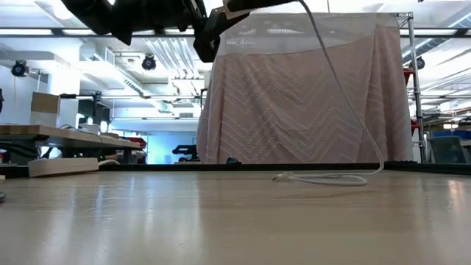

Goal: Insert USB
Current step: Insert the pink charger adapter into the white outlet extension

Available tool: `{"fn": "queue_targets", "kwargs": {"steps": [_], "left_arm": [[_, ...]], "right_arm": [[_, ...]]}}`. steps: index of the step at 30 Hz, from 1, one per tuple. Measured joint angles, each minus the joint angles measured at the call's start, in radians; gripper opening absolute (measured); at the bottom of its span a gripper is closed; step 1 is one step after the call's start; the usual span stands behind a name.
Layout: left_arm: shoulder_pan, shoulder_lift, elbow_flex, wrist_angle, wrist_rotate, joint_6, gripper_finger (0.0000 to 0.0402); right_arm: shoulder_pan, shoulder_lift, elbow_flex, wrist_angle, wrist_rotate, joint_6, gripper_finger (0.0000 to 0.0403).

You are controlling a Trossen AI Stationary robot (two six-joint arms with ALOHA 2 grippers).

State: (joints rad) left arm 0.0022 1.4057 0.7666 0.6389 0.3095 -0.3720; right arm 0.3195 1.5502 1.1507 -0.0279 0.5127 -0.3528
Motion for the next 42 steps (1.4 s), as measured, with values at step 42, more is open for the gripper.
{"fn": "queue_targets", "kwargs": {"steps": [42], "left_arm": [[0.570, -0.336, -0.089, -1.556, -0.682, -0.624, 0.0341]], "right_arm": [[0.062, -0.181, -0.304, -0.062, 0.055, 0.282, 0.0180]]}}
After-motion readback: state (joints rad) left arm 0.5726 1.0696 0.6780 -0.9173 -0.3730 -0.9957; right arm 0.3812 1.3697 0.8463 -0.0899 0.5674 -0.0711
